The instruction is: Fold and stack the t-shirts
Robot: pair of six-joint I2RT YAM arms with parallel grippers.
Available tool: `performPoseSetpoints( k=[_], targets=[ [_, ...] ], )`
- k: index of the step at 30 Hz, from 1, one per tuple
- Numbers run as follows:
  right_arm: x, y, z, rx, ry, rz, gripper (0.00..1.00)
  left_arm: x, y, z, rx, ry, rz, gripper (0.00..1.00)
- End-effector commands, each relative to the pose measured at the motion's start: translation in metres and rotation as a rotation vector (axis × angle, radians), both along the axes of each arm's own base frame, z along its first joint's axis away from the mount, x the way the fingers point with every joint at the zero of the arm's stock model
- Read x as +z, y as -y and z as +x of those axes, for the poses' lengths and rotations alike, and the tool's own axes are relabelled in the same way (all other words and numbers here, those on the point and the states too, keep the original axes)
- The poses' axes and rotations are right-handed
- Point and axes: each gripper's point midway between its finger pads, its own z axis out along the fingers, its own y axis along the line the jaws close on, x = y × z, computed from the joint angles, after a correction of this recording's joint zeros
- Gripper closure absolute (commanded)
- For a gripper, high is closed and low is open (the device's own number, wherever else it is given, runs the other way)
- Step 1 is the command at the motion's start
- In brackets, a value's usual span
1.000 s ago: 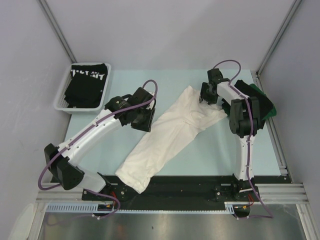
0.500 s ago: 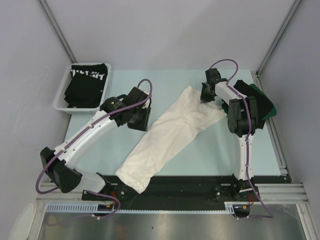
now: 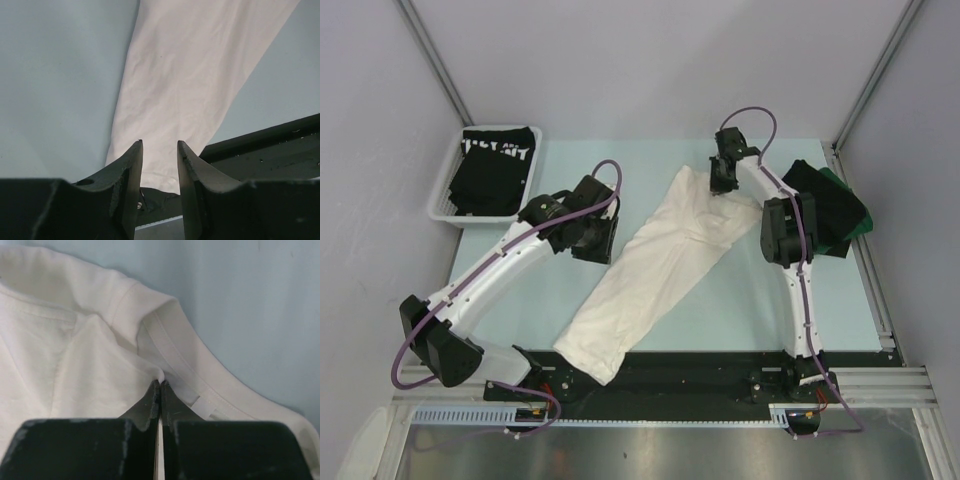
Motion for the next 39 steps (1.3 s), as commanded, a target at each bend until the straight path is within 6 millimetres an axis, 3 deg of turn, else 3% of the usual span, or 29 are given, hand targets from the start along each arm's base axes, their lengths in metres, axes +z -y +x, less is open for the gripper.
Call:
performPoseSetpoints(
  k=[1, 5, 13, 19, 31, 34, 39],
  targets=[
    [-0.026, -0.006, 0.026, 0.021, 0.031, -0.048, 1.00, 0.005, -0.013, -0.003, 0.026, 0.017, 0.011, 0.62],
    [-0.023, -0.005, 0.048, 0.007, 0.077, -0.052, 1.00, 0.005, -0.014, -0.005, 0.030, 0.008, 0.012, 0.62],
    [0.025, -0.022, 0.093, -0.001, 0.304, 0.046, 1.00, -0.006, -0.013, -0.011, 0.025, -0.027, 0.008, 0.62],
    [0.045, -0.026, 0.119, -0.022, 0.420, 0.086, 1.00, -0.009, -0.014, -0.013, 0.027, -0.040, 0.013, 0.62],
    [0.079, -0.060, 0.145, -0.015, 0.593, 0.234, 1.00, -0.010, -0.010, -0.012, 0.010, -0.040, -0.007, 0.62],
    [0.092, -0.060, 0.150, -0.018, 0.638, 0.245, 1.00, -0.013, -0.012, -0.016, 0.010, -0.044, -0.005, 0.61],
    [0.106, -0.053, 0.149, -0.029, 0.660, 0.247, 0.90, -0.020, -0.013, -0.021, 0.005, -0.058, -0.008, 0.61]
  ],
)
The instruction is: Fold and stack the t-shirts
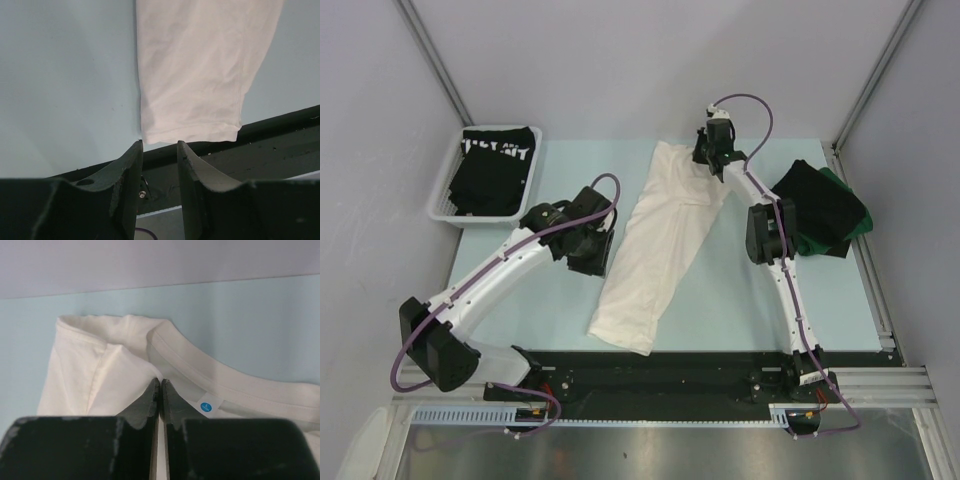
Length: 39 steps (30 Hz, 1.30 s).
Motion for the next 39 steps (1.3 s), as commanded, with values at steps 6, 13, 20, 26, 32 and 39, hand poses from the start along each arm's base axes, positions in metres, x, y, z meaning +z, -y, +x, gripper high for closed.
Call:
performPoseSetpoints(
  k=[6, 13, 20, 26, 32, 39],
  targets=[
    [0.087, 0.009, 0.007, -0.011, 0.174, 0.038, 0.57, 0.002, 0.005, -0.005, -0.001, 0.015, -0.072, 0.61],
    [0.115, 0.018, -0.013, -0.004, 0.175, -0.023, 0.27, 0.005, 0.009, -0.007, -0.003, 0.030, -0.117, 0.61],
    [0.188, 0.020, -0.069, 0.011, 0.210, -0.022, 0.21, -0.015, 0.029, -0.026, -0.045, -0.054, -0.236, 0.60],
    [0.167, 0.029, -0.130, 0.008, 0.106, -0.045, 0.21, -0.021, 0.041, -0.029, -0.051, -0.066, -0.312, 0.60],
    [0.141, 0.037, -0.174, -0.004, -0.048, -0.060, 0.23, -0.028, 0.059, -0.034, -0.101, -0.109, -0.384, 0.58],
    [0.162, 0.055, -0.191, -0.044, -0.034, -0.088, 0.21, -0.062, 0.077, -0.058, -0.257, -0.260, -0.273, 0.58]
  ],
)
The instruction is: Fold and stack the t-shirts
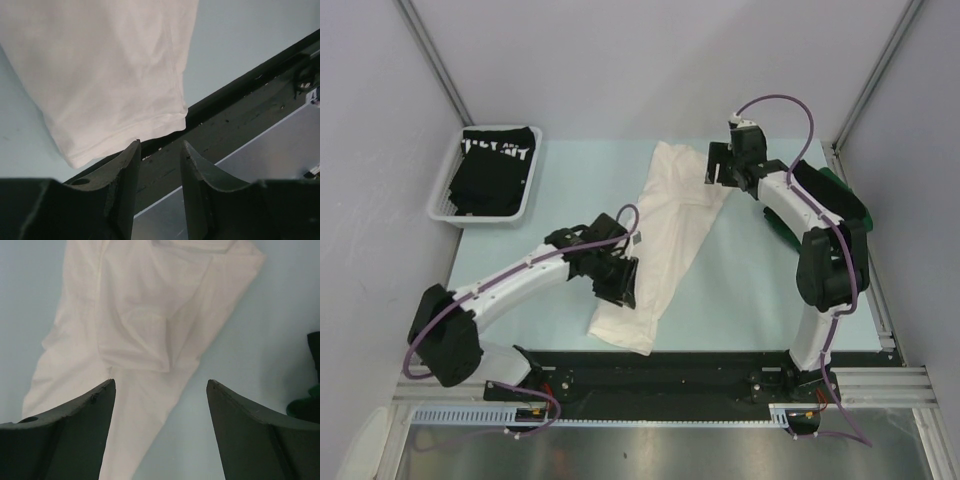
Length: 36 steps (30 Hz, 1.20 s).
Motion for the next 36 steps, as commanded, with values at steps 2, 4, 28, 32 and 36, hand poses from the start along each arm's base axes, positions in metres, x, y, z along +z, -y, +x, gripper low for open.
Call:
performPoseSetpoints(
  k=[2, 4, 28, 32, 36],
  targets=[
    [0.064, 0.016, -0.009, -0.044, 0.115, 0.013, 0.21, -0.022, 0.022, -0.024, -0.185, -0.058, 0.096, 0.59],
    [0.068, 0.017, -0.013, -0.038, 0.116, 0.022, 0.21, -0.025, 0.026, -0.024, -0.198, -0.042, 0.137, 0.58],
    [-0.075, -0.003, 0.007, -0.034, -0.207, 0.094, 0.33, 0.028, 0.007, 0.002, -0.022, 0.186, 0.115, 0.59],
    [-0.052, -0.004, -0.007, -0.056, -0.182, 0.110, 0.32, 0.019, 0.005, -0.002, -0.032, 0.165, 0.131, 0.58],
    [-0.053, 0.004, -0.011, -0.075, -0.188, 0.077, 0.32, 0.015, 0.007, -0.002, -0.043, 0.153, 0.131, 0.58]
  ],
)
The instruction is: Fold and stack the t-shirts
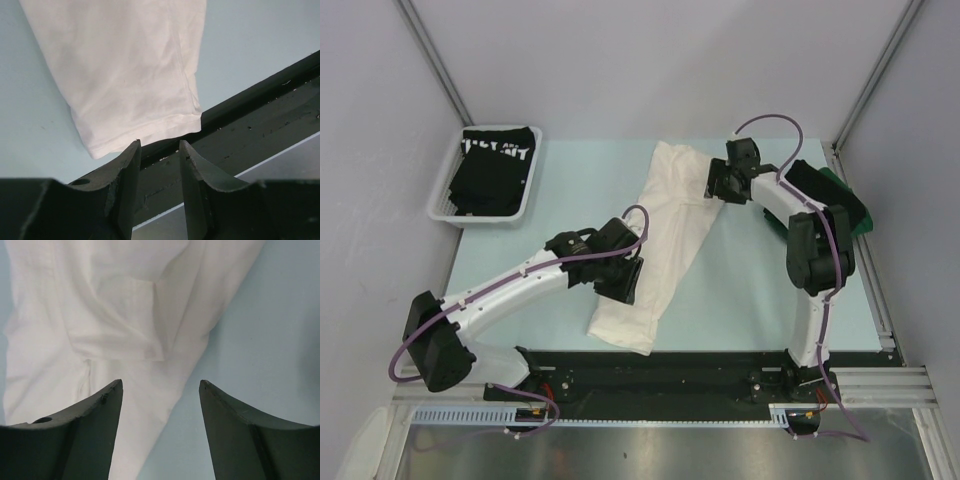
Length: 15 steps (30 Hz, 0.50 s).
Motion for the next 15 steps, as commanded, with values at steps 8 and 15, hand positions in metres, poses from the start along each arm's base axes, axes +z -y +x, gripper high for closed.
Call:
performPoseSetpoints(
  k=[8, 15],
  targets=[
    [0.028, 0.028, 0.028, -0.069, 0.086, -0.107, 0.32, 0.003, 0.000, 0.001, -0.002, 0.003, -0.008, 0.58],
    [0.012, 0.036, 0.059, -0.084, 0.090, -0.158, 0.32, 0.002, -0.006, -0.001, 0.006, 0.003, 0.002, 0.58]
  ],
)
